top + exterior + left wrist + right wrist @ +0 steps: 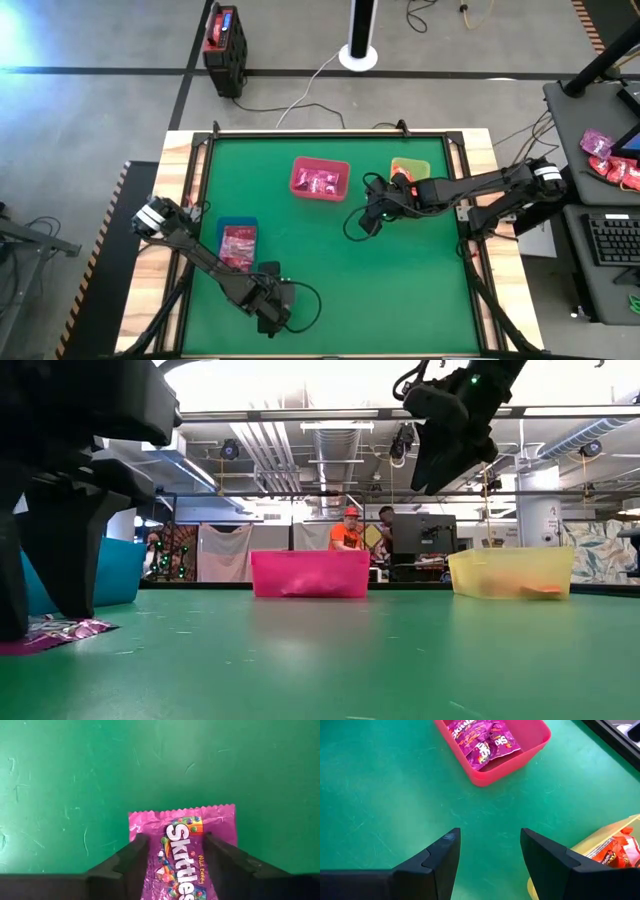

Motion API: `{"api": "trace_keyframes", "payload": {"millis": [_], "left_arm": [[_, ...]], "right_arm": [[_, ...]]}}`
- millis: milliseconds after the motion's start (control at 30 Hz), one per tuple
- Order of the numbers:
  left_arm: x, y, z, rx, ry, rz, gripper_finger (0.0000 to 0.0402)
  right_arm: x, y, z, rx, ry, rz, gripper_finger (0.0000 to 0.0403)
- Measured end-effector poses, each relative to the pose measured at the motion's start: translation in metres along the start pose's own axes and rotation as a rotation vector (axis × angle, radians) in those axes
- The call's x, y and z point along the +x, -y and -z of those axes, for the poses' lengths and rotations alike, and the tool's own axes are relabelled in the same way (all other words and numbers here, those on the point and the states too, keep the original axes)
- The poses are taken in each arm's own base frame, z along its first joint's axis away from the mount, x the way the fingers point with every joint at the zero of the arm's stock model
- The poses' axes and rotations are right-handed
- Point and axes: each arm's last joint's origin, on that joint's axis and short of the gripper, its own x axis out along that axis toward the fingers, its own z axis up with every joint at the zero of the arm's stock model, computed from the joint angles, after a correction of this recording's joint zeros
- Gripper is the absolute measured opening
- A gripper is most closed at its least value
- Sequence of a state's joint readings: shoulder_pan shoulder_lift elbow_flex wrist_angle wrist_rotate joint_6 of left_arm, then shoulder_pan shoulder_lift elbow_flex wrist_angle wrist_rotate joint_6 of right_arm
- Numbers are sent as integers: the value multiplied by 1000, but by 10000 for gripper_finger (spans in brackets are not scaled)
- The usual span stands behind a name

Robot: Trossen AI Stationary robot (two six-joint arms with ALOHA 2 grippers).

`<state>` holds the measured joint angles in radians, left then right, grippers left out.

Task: Sort candy by brand, put in halloween buckets
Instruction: Put the violet candy into the red bin

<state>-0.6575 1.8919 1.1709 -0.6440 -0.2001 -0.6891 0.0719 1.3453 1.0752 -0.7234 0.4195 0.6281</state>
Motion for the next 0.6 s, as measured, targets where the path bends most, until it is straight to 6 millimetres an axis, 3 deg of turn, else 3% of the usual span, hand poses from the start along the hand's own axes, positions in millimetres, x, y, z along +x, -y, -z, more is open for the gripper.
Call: {"api": "trace_keyframes", "payload": {"millis": [333, 467, 600], "left_arm": [[0, -1, 0, 17, 14, -16, 10], [-5, -1, -1, 9, -10, -36, 25], [-26, 0, -9, 3, -31, -133, 58]], "right_arm": [[0, 0, 0, 0, 1, 0, 201], [0, 0, 0, 1, 2, -1, 201], [0, 0, 0, 1, 3, -2, 201]]}}
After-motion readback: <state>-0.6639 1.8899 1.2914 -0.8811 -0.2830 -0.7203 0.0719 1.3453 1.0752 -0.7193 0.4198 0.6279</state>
